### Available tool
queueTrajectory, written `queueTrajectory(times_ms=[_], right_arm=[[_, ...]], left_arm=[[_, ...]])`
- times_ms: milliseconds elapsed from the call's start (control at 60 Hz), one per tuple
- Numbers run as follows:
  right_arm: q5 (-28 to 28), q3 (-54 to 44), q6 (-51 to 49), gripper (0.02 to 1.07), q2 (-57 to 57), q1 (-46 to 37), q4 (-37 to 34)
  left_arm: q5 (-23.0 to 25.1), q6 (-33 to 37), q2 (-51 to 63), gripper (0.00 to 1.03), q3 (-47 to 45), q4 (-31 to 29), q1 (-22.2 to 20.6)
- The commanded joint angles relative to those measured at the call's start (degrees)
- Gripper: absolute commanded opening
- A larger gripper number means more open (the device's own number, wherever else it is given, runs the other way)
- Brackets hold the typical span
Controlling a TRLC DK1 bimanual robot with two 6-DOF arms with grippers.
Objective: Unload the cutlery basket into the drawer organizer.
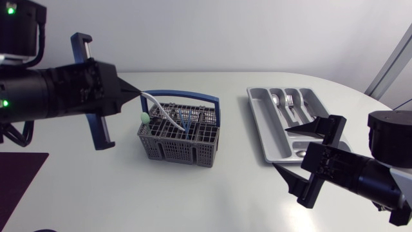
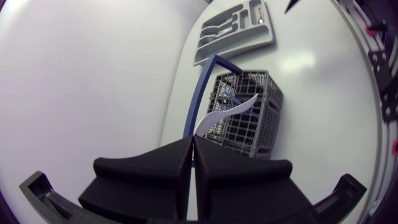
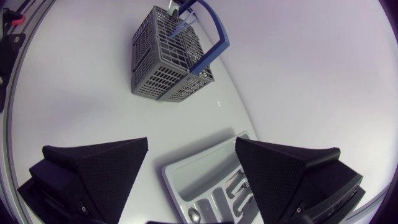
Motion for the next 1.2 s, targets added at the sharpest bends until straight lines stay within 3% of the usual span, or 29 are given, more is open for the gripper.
queueTrajectory(times_ms=[0, 200, 383, 500, 733, 1050, 1183], right_arm=[[4.15, 0.51, 5.99, 1.02, -1.25, 4.79, 1.82], [14.17, 2.35, 11.17, 1.02, -2.22, 13.14, 5.25], [21.64, 1.12, 12.49, 0.99, -1.07, 19.47, 11.05], [22.61, 0.68, 12.58, 0.97, 0.68, 21.58, 13.77], [24.01, 1.03, 12.14, 0.91, 5.43, 25.27, 18.52], [23.93, 1.3, 8.45, 0.62, 10.88, 25.44, 25.64], [23.84, 1.21, 6.52, 0.61, 12.55, 25.71, 27.49]], left_arm=[[-0.87, -14.54, 5.16, 0.03, 6.79, -4.3, -2.16], [1.51, -35.1, 15.44, 0.03, 14.79, -10.81, -4.27], [11.7, -48.2, 22.03, 0.03, 20.24, -14.94, -4.36], [17.15, -53.21, 25.02, 0.03, 23.14, -15.82, -4.36], [19.26, -57.08, 29.24, 0.03, 25.78, -16.43, -7.52], [19.26, -58.83, 31.7, 0.03, 26.83, -17.05, -9.28], [19.26, -59.27, 31.96, 0.03, 27.27, -17.05, -9.81]])
